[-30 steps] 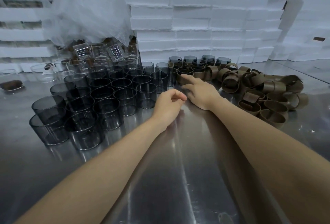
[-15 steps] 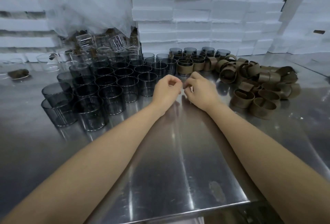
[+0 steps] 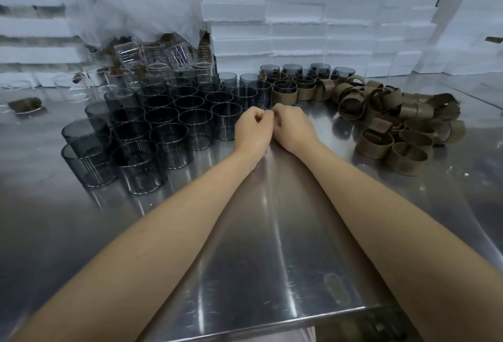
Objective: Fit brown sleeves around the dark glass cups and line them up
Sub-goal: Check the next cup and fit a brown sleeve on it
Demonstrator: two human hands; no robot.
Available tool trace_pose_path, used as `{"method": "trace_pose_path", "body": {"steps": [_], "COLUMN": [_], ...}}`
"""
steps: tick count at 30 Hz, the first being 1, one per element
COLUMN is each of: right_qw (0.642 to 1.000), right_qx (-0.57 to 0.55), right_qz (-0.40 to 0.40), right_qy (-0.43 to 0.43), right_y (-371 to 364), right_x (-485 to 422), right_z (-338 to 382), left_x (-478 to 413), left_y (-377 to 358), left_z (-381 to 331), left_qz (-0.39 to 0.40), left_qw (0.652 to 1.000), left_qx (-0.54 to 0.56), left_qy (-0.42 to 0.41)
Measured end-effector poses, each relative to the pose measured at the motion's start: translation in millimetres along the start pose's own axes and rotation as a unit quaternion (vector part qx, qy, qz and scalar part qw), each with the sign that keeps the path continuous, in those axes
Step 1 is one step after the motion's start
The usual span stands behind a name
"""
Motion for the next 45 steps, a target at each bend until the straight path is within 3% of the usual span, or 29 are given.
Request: {"method": "trace_pose_path", "body": {"steps": [11, 24, 27, 32, 37, 42, 45], "right_qw": [0.998, 0.983, 0.98, 0.979, 0.963, 0.957, 0.952], "right_qx": [0.065, -0.023, -0.051, -0.026, 0.013, -0.205, -0.215], "right_qz": [-0.013, -0.183, -0.189, -0.181, -0.171, -0.117, -0.115], "right_qy": [-0.013, 0.007, 0.038, 0.086, 0.21, 0.17, 0.187], "right_y": [-10, 17, 22, 28, 27, 23, 22], "right_x": [-72, -32, -4, 33, 52, 41, 36], "right_z": [-6, 3, 2, -8, -4, -18, -19], "left_x": [-3, -9, -10, -6, -2, 0, -1], "left_y": [-7, -5, -6, -7, -8, -9, -11], "left_z": [1, 7, 6, 2, -1, -4, -2], "left_qz": [0.042, 0.039, 0.048, 0.055, 0.077, 0.123, 0.151], "left_qw": [0.997, 0.998, 0.998, 0.995, 0.984, 0.967, 0.963], "left_qx": [-0.068, -0.035, 0.042, 0.064, 0.149, 0.216, 0.215], "left_qy": [-0.016, -0.034, -0.027, -0.052, -0.066, -0.062, -0.059]}}
Point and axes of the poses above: each hand's wrist, its own x-axis away from the middle knuckle, its own y-axis out of the back of the hand, z = x × y, the point moved 5 cm from there along -x, towards the middle knuckle, and after that the axes turned 14 degrees about z, right-handed, at the moved point
